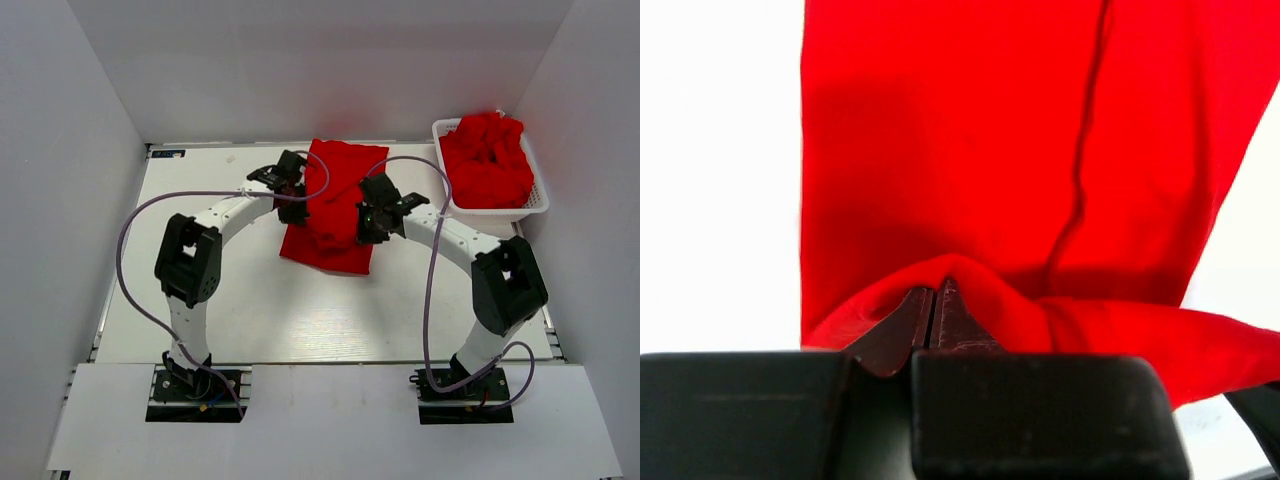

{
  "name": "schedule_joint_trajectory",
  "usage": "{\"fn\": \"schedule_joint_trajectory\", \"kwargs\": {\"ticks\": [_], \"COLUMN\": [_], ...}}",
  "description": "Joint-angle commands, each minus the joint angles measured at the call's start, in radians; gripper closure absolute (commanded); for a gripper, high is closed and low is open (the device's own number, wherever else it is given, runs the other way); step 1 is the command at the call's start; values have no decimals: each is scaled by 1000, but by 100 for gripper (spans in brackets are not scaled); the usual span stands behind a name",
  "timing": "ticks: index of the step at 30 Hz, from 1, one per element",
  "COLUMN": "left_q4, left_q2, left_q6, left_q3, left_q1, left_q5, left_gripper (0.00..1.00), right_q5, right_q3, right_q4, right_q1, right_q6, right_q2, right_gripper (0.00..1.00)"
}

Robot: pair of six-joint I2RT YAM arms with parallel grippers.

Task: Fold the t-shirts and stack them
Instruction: Fold the folded rectangular tshirt in 1/3 of the way

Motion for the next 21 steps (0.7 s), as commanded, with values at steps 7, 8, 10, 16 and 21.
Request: {"fn": "schedule_joint_trajectory", "kwargs": {"ticks": [7, 8, 10, 16, 21], "left_q4": [6, 6, 31, 98, 166], "left_q2": [94, 94, 118, 163, 195], "left_q6": [76, 86, 96, 131, 179], "left_q3": [222, 232, 245, 294, 313], "left_q1": [61, 70, 70, 90, 99], "left_q5": [46, 47, 68, 77, 119], "left_gripper": [100, 100, 100, 100, 100], "right_q5": [2, -1, -7, -19, -42], "right_q3": [167, 179, 223, 282, 303], "right_q4": [-13, -19, -27, -40, -18], "right_q1": [-81, -92, -109, -149, -175], "right_q6": [-89, -95, -112, -116, -132], "right_q2": [95, 106, 138, 195, 221], "right_gripper": [100, 100, 100, 100, 100]}}
